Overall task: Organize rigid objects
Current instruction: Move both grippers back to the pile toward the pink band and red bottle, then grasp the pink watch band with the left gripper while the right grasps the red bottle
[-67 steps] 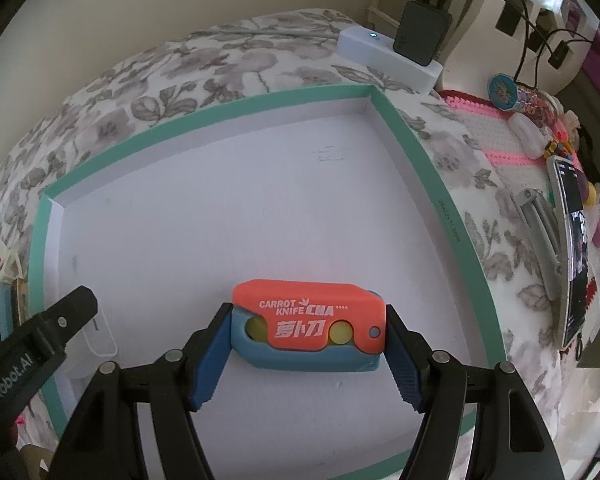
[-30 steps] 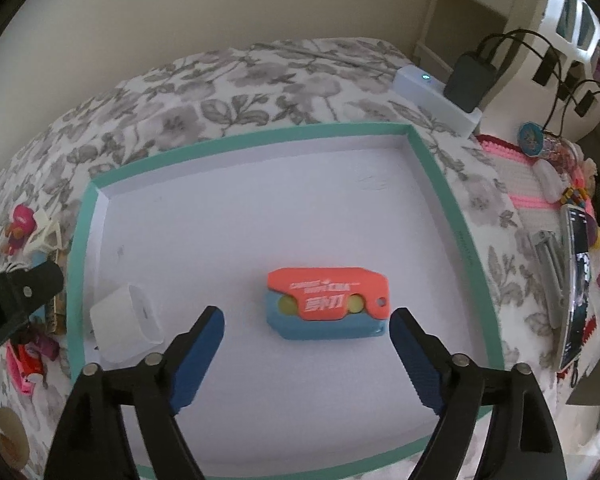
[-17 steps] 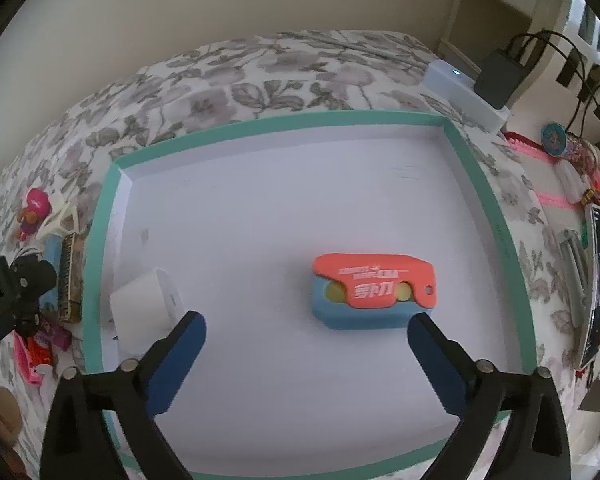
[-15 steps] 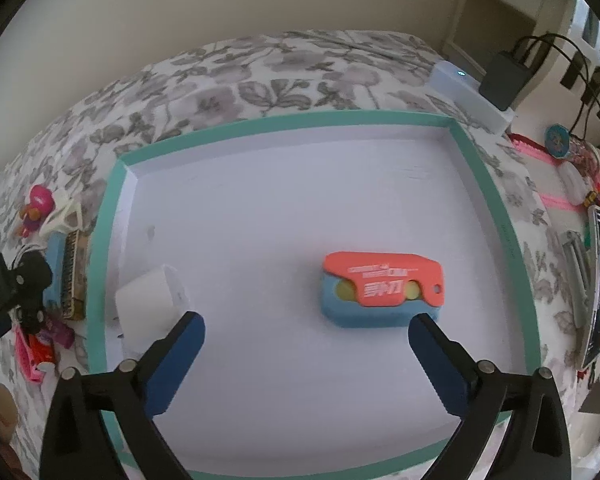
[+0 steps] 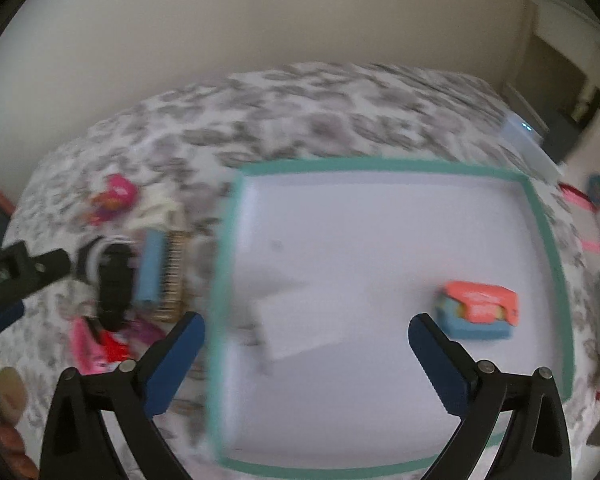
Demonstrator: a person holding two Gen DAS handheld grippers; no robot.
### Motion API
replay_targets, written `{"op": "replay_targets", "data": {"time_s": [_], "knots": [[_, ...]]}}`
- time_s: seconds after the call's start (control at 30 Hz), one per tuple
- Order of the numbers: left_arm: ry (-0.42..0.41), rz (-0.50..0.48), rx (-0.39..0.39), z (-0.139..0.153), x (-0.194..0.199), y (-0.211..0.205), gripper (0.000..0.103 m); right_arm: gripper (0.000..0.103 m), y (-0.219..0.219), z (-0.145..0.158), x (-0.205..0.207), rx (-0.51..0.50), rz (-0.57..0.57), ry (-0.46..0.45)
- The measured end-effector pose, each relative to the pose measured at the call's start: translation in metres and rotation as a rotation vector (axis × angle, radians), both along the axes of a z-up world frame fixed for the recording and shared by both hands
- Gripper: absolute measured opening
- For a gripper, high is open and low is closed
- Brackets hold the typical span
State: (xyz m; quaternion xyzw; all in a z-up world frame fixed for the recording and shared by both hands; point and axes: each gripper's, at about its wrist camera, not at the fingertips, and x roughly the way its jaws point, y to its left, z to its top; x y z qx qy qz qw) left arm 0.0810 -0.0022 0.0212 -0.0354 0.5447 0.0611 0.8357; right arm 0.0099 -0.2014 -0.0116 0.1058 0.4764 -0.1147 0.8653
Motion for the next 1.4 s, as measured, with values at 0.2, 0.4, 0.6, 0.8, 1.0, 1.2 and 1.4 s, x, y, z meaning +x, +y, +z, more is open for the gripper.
{"op": "replay_targets", "data": {"time_s": [0.2, 0.4, 0.6, 0.8, 1.0, 1.2, 1.4], "knots": [[0.013, 0.073, -0.016, -0.006, -0.003, 0.039, 0.093, 0.103, 0.038, -0.001, 0.018, 0.011, 0.092, 0.004], [0.073, 0.124, -0.024, -0.029, -0.005, 0.066, 0.093, 0.103, 0.070, -0.011, 0.030, 0.025, 0.173, 0.022], [0.125, 0.149, -0.073, -0.048, -0.006, 0.083, 0.093, 0.102, 0.096, -0.025, 0.038, 0.044, 0.237, 0.058], [0.179, 0.129, -0.097, -0.064, -0.005, 0.081, 0.093, 0.085, 0.109, -0.038, 0.042, 0.063, 0.278, 0.112], [0.203, 0.085, -0.092, -0.073, -0.002, 0.070, 0.091, 0.062, 0.118, -0.046, 0.042, 0.105, 0.320, 0.150], [0.225, 0.055, -0.094, -0.081, 0.001, 0.062, 0.060, 0.044, 0.123, -0.048, 0.043, 0.128, 0.339, 0.167], [0.244, 0.023, -0.075, -0.094, -0.002, 0.047, 0.048, 0.039, 0.132, -0.049, 0.046, 0.097, 0.369, 0.166]]}}
